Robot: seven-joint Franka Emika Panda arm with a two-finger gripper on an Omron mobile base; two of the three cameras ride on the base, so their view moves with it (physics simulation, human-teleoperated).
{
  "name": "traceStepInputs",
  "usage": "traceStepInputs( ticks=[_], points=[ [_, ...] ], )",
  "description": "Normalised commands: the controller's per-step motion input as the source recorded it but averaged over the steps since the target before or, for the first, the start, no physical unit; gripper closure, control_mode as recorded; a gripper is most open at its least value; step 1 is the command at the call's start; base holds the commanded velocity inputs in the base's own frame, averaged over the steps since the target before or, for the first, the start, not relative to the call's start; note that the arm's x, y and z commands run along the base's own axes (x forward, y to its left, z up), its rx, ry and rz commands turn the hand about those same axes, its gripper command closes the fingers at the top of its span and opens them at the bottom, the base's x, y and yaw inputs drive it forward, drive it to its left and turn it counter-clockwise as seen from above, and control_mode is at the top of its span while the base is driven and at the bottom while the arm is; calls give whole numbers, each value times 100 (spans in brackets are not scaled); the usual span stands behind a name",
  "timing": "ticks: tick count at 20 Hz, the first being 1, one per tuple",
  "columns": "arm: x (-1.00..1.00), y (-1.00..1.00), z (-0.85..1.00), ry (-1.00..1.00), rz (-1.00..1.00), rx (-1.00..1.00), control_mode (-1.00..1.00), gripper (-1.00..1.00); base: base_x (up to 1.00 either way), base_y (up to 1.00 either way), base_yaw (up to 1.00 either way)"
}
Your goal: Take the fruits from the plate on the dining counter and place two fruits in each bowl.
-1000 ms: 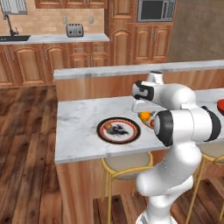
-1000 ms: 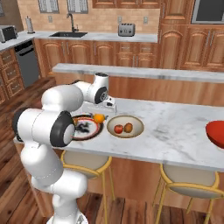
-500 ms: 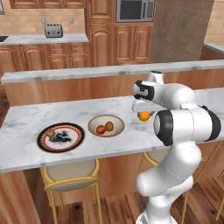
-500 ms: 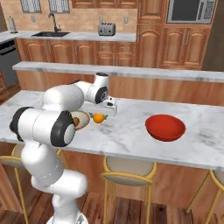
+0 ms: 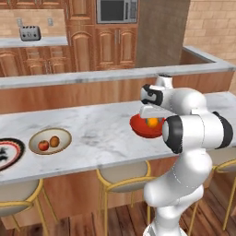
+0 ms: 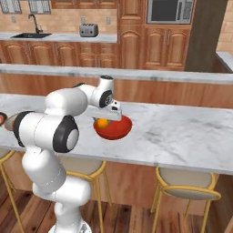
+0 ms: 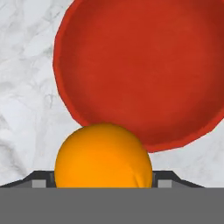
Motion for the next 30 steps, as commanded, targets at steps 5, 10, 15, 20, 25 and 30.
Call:
traceStepInputs(
  ticks=[5,10,15,20,25,30],
  points=[
    [0,0,0,0,0,0,100,100,24,-37,0],
    [7,0,0,0,0,0,-100,100,23,0,0],
    [58,7,-4,0,0,0,-100,100,0,0,0],
    [64,13,-32,0,0,0,-100,100,0,0,0],
    [5,32,-55,0,0,0,-100,100,0,0,0],
    [3,7,-35,0,0,0,-100,100,0,0,0]
  ],
)
